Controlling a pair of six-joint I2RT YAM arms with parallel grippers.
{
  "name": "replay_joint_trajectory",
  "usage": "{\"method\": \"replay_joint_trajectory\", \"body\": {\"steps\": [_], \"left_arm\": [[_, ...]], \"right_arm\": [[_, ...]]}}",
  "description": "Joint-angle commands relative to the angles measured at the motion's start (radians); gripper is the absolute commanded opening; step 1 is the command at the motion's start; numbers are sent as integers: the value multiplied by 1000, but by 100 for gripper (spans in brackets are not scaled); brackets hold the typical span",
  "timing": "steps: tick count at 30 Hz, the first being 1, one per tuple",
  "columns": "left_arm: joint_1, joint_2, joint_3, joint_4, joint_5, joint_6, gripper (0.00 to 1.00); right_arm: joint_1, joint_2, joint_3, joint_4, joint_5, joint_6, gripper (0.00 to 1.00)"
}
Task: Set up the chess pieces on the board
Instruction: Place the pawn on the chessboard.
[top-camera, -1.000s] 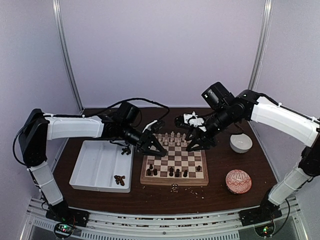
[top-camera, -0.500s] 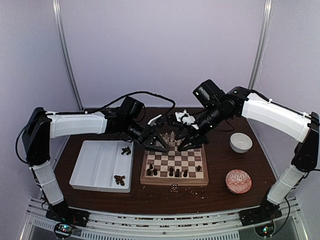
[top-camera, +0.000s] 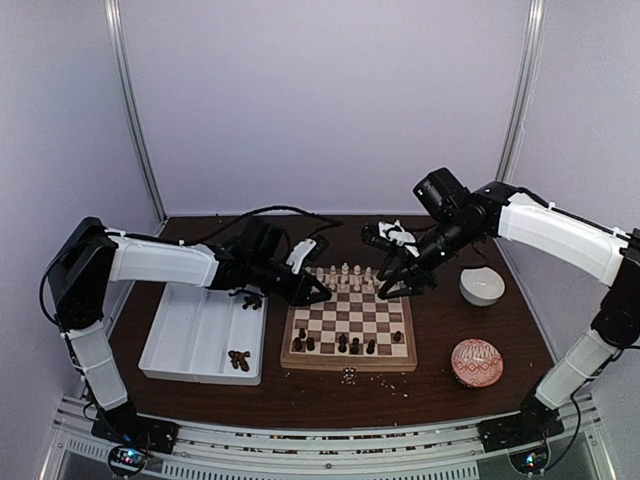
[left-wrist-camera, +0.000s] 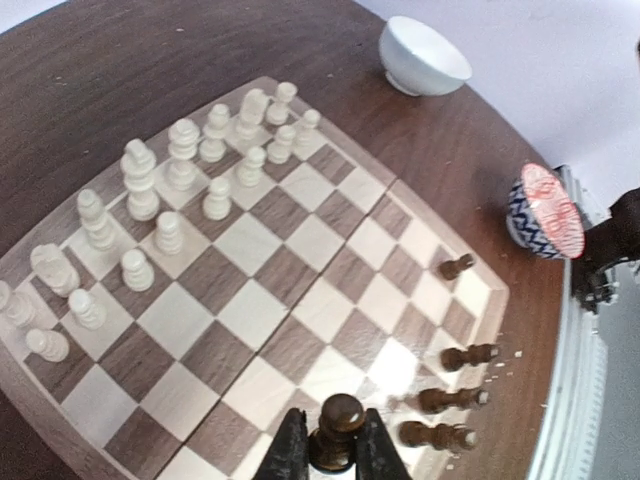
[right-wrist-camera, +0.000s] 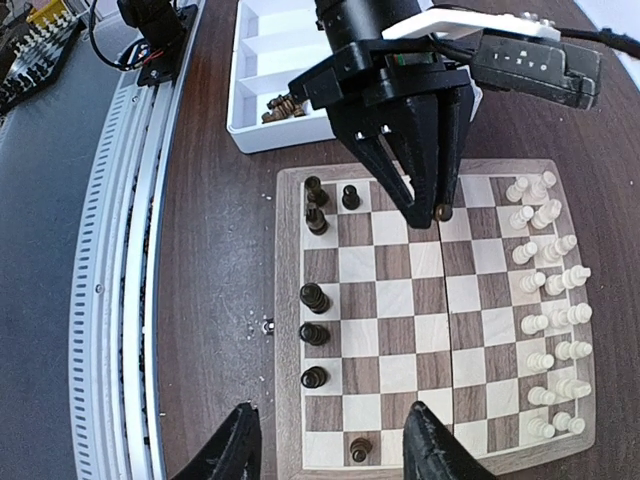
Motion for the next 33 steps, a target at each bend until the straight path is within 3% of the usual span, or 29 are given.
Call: {"method": "replay_joint_trajectory", "body": {"steps": [1,19,28,33], "left_arm": [[-11,38,-70,209,-206,113,9],[-13,119,-135,243,-270,230,10],[-14,159,-79,149,-266,278,12],[-13,144,-82,125,-265,290,18]], "right_arm": [[-15,-64,-55,16,-2,36,49],[-41,-62,-80,-5,37,57,49],[-41,-49,-92,15,42,70,49],[-41,-41,-84,7,38,69,49]]}}
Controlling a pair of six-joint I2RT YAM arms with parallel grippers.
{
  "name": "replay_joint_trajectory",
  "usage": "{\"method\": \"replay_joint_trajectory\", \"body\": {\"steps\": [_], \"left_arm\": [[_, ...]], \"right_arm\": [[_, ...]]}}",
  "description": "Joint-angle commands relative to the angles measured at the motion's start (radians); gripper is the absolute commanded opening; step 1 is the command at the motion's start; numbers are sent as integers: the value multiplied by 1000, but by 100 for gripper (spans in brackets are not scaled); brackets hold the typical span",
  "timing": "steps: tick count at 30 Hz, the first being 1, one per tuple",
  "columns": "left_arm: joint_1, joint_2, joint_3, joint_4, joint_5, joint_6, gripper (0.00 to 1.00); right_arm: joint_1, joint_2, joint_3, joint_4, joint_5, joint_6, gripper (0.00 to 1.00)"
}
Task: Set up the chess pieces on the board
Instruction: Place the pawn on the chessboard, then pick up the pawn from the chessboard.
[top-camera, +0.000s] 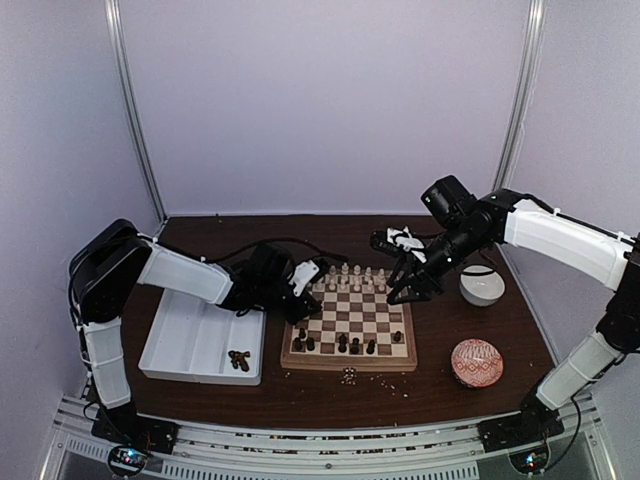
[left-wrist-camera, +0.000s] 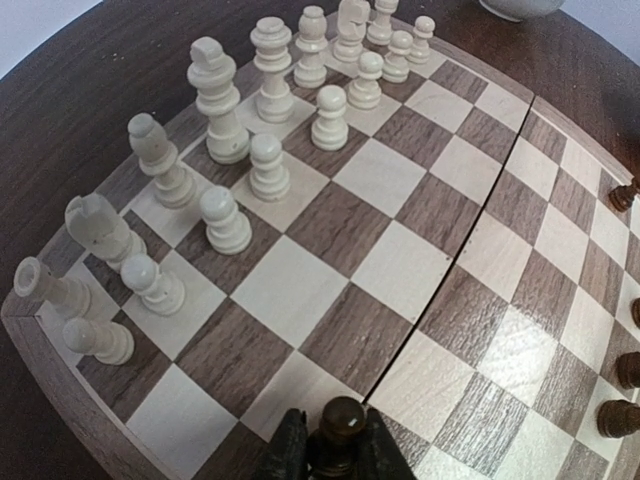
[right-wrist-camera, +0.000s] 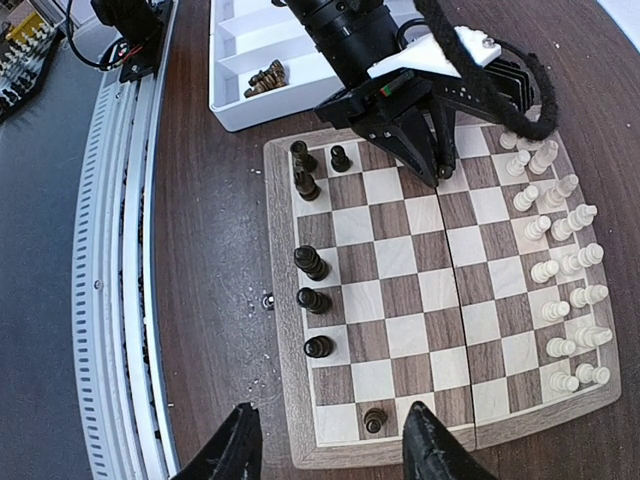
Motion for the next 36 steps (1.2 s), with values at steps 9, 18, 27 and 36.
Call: {"method": "replay_joint_trajectory", "body": {"steps": [9,18,27,36], "left_arm": [[-9,-55,16,-91,-18,40,26],[-9,-164,61,-171,-35,52,31],[-9,-72,259,-464,-53,27,32],[-10,-23,305,-567,-30,2,35]], "right_arm": [[-4,17,-2,4,0,7,49],[-4,16,7,-9,-16,3,49],[-34,-32,-71,41,-18,2,49],[-111,-95,-156,107,-59,10,49]]}}
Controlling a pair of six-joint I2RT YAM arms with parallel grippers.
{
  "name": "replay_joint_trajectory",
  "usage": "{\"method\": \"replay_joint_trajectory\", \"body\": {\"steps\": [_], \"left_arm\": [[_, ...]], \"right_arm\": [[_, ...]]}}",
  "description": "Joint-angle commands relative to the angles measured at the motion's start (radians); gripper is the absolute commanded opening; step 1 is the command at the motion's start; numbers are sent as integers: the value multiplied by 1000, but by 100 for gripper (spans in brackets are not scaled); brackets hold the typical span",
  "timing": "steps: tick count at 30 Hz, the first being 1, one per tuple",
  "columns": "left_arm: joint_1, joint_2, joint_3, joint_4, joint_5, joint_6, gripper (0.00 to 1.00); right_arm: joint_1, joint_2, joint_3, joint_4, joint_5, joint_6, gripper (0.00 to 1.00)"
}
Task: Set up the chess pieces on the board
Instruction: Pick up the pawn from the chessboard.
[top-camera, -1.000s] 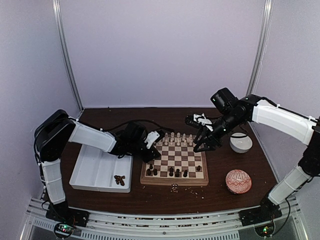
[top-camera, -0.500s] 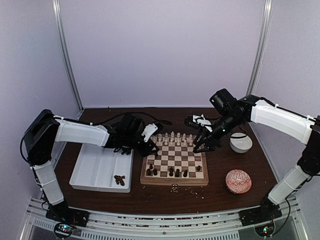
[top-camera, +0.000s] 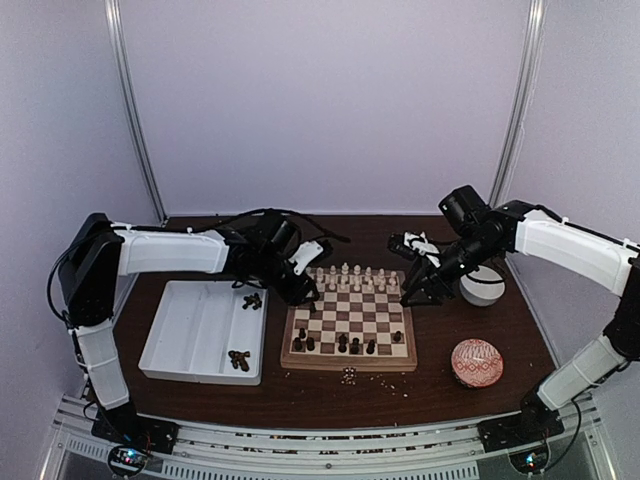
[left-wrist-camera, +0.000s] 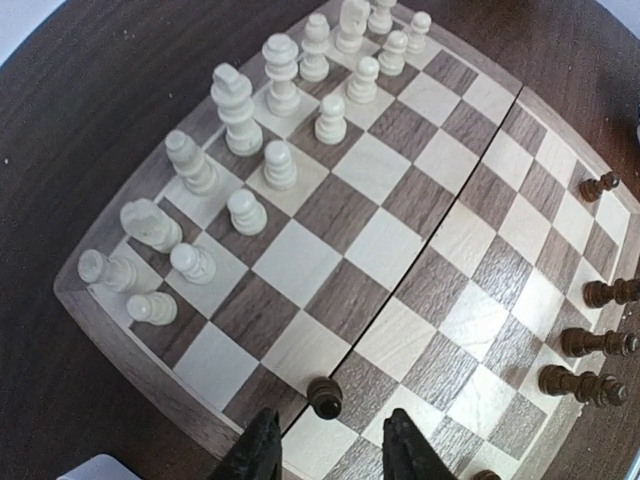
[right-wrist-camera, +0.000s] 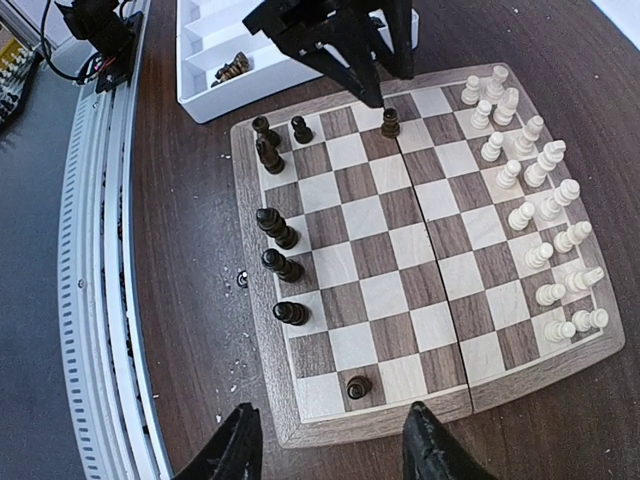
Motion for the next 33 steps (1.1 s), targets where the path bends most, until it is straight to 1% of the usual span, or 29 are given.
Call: {"method": "replay_joint_trajectory", "body": {"steps": [1,8,15,19,25,29,33], "left_arm": [[-6,56,53,-79,4,-16,35],[-7,113,95,-93,-17,-27,34],[-7,125,119,-101,-54,-33,25],[-8,131,125,-101,-43,-29,17],[-7,141,129,-101,-11,-25,11],[-7,145,133,-101,-9,-26,10],[-9,148,138,-101,-8,-24,6]], "right_arm": [[-22,-33,-27,44,-39,-1,49],[-45,-46,-46,46,-57,-11,49],[-58,-50,-49,42,-78,-14,49],[-60,-45,-50,41,-79,-16,48],[-62,-35,-48,35,-80,-19,48],[-63,-31,-46,29,-83,-19,48],[-64,-31,-46,29,-84,-19,48]]}}
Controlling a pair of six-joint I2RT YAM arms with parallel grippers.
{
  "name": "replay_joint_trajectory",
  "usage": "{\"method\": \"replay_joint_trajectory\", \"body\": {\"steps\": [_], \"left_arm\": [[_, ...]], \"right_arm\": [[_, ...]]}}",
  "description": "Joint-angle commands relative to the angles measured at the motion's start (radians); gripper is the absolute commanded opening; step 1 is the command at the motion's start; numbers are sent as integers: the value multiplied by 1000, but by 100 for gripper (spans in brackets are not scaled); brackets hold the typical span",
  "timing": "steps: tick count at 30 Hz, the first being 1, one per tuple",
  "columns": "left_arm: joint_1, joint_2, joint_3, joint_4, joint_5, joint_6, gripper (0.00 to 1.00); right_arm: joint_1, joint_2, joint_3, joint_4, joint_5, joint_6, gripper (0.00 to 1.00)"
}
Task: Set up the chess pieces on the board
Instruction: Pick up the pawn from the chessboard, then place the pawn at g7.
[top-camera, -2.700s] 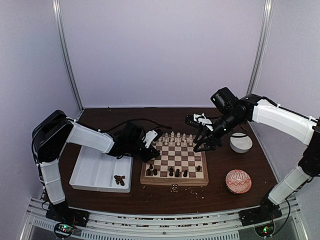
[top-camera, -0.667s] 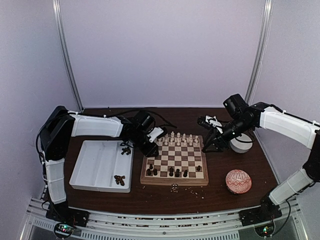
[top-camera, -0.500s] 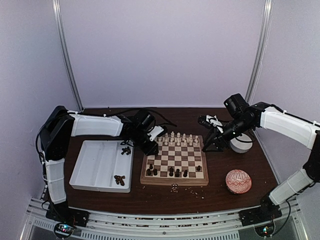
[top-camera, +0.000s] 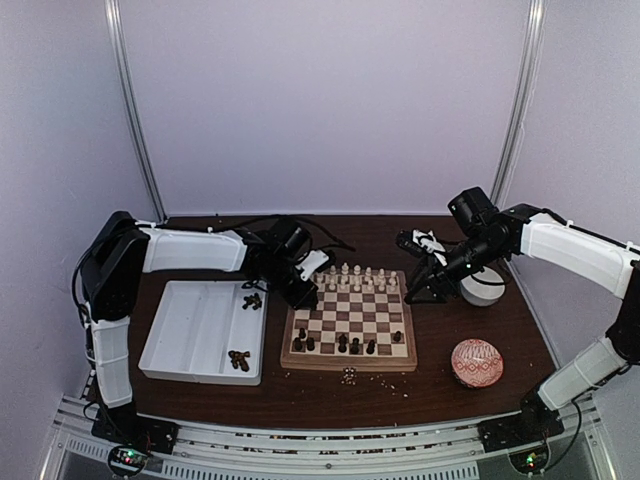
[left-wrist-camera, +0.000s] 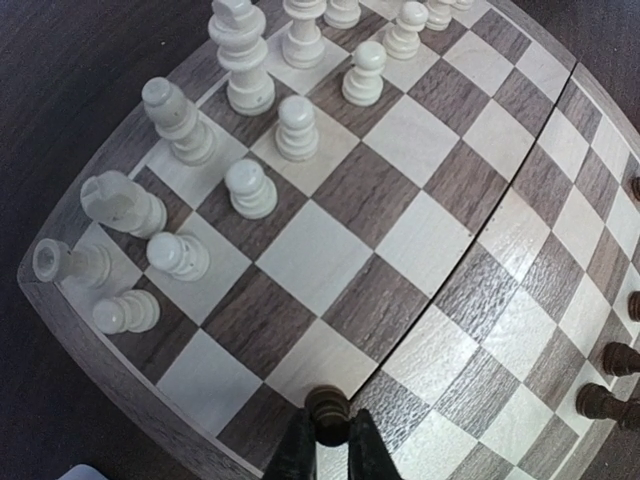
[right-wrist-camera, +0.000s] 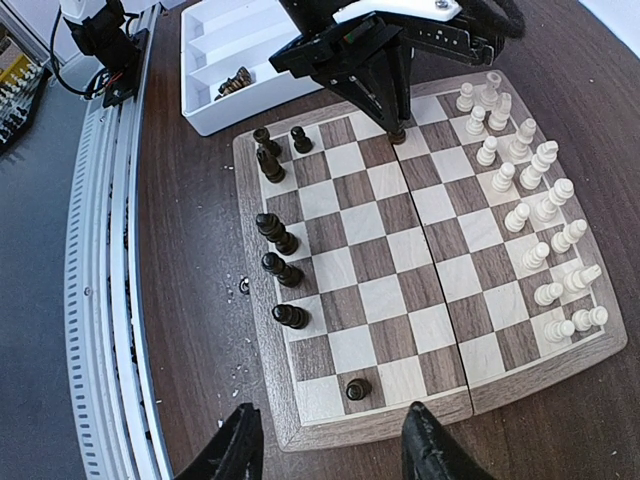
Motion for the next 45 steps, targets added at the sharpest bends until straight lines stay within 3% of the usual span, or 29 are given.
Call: {"method": "replay_joint_trajectory", "body": {"steps": [1,3,18,30,37,45], "left_arm": [[-7,21,32,3,18,4,4],[-10,17,42,-14,16,5,0],[-176,-200,-53,-89,64,39,0],[-211,-161,-70,-100,54,27,0],[-197,-129,-42,-91,-56,2,0],[-168,-86,-23,-93,-74,-13,0]], "right_arm": [[-9,-6,-2,-9,-20,-12,48],[-10,-7,-2,-10,-21,-13,48],[-19,-6,-1,-12,-36,-15,48],[-21,-8,-1,-15,-39,-13,48],[-23,-11,-2,-13,-39,-11,48],[-26,-12,-4,-13,-41,-13,48]]}}
